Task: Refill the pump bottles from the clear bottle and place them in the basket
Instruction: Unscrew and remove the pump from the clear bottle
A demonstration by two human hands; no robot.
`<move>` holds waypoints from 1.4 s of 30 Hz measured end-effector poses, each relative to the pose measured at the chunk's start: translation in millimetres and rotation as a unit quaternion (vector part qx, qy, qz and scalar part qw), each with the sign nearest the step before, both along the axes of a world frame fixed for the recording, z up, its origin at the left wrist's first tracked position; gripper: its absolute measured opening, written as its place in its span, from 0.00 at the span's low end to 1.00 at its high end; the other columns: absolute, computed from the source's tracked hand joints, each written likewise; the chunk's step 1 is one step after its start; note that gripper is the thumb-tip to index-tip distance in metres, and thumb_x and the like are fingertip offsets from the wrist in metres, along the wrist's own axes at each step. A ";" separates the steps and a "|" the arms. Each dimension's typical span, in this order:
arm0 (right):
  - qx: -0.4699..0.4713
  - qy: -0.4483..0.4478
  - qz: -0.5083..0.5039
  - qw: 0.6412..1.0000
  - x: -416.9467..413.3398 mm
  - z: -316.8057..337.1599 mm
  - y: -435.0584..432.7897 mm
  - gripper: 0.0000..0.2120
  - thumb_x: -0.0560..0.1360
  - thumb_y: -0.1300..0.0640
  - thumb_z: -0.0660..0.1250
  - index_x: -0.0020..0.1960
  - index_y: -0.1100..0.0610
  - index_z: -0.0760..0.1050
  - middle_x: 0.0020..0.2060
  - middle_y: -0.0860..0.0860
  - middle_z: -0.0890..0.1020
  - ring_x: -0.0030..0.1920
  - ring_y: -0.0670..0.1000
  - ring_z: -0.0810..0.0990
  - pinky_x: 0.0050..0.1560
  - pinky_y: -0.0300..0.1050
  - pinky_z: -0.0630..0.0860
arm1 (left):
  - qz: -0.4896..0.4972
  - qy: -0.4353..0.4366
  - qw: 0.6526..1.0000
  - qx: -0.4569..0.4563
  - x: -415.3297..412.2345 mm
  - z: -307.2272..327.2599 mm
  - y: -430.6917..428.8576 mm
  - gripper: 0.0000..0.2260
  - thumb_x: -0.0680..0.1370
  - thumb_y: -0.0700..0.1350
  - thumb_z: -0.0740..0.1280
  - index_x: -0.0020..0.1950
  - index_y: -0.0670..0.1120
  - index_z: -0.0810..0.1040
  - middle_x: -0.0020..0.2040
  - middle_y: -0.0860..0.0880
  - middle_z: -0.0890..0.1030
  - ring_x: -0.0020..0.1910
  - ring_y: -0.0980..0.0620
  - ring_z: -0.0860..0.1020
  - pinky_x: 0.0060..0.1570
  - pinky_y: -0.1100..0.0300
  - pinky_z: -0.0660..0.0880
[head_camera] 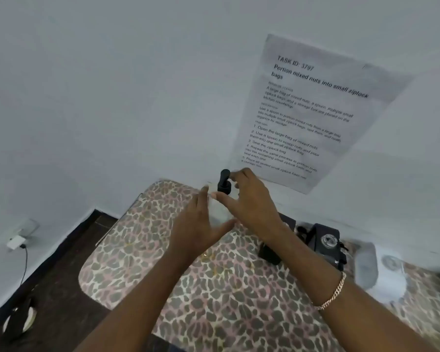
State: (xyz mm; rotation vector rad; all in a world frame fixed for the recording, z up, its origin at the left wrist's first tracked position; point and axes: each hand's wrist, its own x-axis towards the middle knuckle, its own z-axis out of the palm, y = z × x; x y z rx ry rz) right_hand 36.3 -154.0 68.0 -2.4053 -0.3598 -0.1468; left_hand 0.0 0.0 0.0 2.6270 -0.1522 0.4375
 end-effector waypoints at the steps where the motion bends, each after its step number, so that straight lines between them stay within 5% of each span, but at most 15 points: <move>1: 0.009 -0.013 0.000 1.000 1.8 -3.0 0.3 0.27 0.76 0.39 0.72 0.68 0.56 0.75 0.60 0.48 0.77 0.58 0.47 0.78 0.57 0.42 0.75 | 0.008 -0.010 1.000 -0.015 1.7 -5.5 -2.7 0.48 0.74 0.74 0.68 0.81 0.40 0.63 0.73 0.41 0.77 0.63 0.41 0.82 0.52 0.48 0.82; 7: 0.009 -0.060 0.003 0.998 8.6 -12.2 -0.4 0.16 0.75 0.43 0.74 0.52 0.56 0.79 0.45 0.47 0.76 0.45 0.48 0.75 0.46 0.41 0.69 | 0.064 -0.043 0.993 -0.090 4.5 -19.0 -23.2 0.35 0.75 0.64 0.74 0.71 0.42 0.70 0.44 0.48 0.81 0.40 0.45 0.82 0.36 0.56 0.74; 12: 0.033 -0.073 0.012 0.997 8.9 -14.0 -2.0 0.15 0.73 0.45 0.76 0.48 0.57 0.81 0.43 0.48 0.80 0.44 0.49 0.79 0.45 0.46 0.76 | 0.090 -0.064 0.983 -0.147 7.4 -26.3 -30.0 0.28 0.76 0.56 0.77 0.66 0.39 0.73 0.38 0.49 0.76 0.37 0.45 0.79 0.34 0.56 0.68; 17: 0.062 -0.076 0.022 0.995 -6.9 -11.9 -5.5 0.17 0.71 0.46 0.79 0.36 0.53 0.74 0.31 0.44 0.75 0.32 0.44 0.73 0.35 0.40 0.67 | 0.085 -0.077 0.981 -0.160 -8.6 -26.7 -27.4 0.28 0.77 0.57 0.74 0.67 0.40 0.72 0.39 0.51 0.75 0.40 0.47 0.78 0.38 0.53 0.72; 23: 0.086 -0.096 0.032 0.991 -57.8 -3.7 -11.8 0.16 0.71 0.45 0.78 0.43 0.57 0.81 0.38 0.51 0.83 0.38 0.49 0.80 0.40 0.44 0.74 | 0.067 -0.106 0.980 -0.152 -62.8 -11.5 -27.0 0.27 0.76 0.59 0.74 0.63 0.41 0.74 0.40 0.48 0.78 0.41 0.45 0.79 0.40 0.53 0.73; 30: 0.092 -0.121 0.008 0.988 -127.8 15.2 -38.6 0.17 0.70 0.42 0.80 0.43 0.55 0.81 0.35 0.45 0.82 0.35 0.41 0.76 0.36 0.35 0.72 | 0.022 -0.111 0.979 -0.167 -121.6 5.3 -40.8 0.26 0.73 0.61 0.76 0.61 0.45 0.75 0.45 0.51 0.79 0.43 0.50 0.78 0.38 0.61 0.72; 42: 0.030 -0.128 -0.069 0.989 -217.8 0.2 -93.5 0.22 0.69 0.39 0.79 0.39 0.57 0.76 0.31 0.49 0.78 0.30 0.45 0.72 0.33 0.42 0.69 | -0.100 -0.076 0.974 -0.187 -183.8 -17.8 -87.2 0.23 0.73 0.61 0.76 0.57 0.48 0.74 0.44 0.52 0.80 0.43 0.51 0.80 0.43 0.46 0.79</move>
